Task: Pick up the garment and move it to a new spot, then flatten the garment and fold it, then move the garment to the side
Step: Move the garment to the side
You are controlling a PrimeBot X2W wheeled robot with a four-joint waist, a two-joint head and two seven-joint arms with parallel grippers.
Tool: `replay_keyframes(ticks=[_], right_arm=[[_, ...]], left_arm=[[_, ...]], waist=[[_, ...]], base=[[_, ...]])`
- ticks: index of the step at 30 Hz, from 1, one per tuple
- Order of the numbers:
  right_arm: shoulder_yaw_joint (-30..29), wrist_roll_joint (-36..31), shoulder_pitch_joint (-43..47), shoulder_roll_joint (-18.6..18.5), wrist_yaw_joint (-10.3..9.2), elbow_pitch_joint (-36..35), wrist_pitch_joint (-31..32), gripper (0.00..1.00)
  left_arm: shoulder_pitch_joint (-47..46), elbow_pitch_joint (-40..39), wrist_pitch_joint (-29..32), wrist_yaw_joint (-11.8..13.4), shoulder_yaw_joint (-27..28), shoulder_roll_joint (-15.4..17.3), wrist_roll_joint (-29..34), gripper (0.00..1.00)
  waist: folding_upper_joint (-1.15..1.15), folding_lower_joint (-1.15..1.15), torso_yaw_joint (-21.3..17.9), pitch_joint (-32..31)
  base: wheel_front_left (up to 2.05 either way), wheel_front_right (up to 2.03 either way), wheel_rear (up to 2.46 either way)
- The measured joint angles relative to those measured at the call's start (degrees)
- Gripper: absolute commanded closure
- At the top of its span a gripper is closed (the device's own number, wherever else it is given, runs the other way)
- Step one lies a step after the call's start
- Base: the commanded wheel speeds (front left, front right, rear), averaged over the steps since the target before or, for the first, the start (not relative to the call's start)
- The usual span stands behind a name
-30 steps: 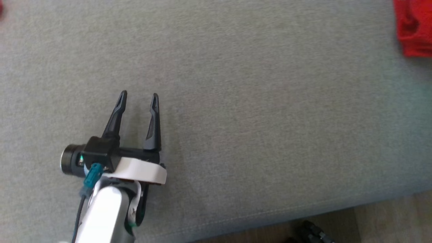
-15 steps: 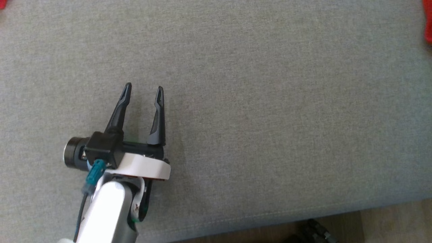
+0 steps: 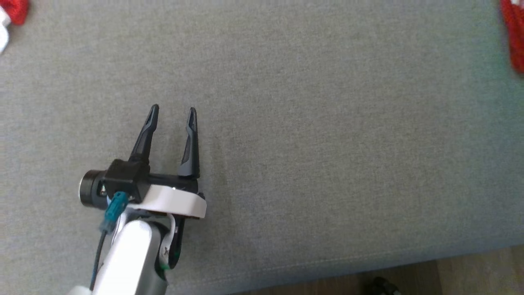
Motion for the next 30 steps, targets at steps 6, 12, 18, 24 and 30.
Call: replay_keyframes(ticks=[6,12,18,24,30], right_arm=[[2.8,4.3,0.4,4.4,0.0,0.0,-5.8,0.0],[4.7,8.9,6.4,9.9,0.0,-2.1,-10.7,0.0],[5.5,13.1,16.7,15.6,0.0,-6.5,-12.9,0.0],[3.4,13.5,28.1,18.9,0.0,-14.7,-13.9,0.0],[1.3,13.9,40.6,20.6,0.0,-24.6,-13.8,0.0]], left_arm=[[0.0,1.6,0.0,0.5,1.8,-0.5,-1.3,0.0],[0.6,3.5,0.0,1.0,4.7,-1.5,-2.2,0.0],[4.4,5.0,0.0,1.5,6.7,-1.8,-3.5,0.0],[9.5,6.0,0.0,2.0,7.7,-1.9,-4.1,0.0],[13.7,6.3,0.0,2.4,8.6,-2.0,-4.5,0.0]], waist=[[0.0,0.0,0.4,-4.3],[0.0,0.0,0.9,-9.8],[0.0,0.0,1.4,-16.0],[0.0,-0.01,2.0,-21.5],[0.0,-0.01,2.9,-25.3]], base=[[0.0,0.0,0.0],[0.0,0.0,0.0],[0.0,0.0,0.0],[0.0,0.0,0.0],[0.0,0.0,0.0]])
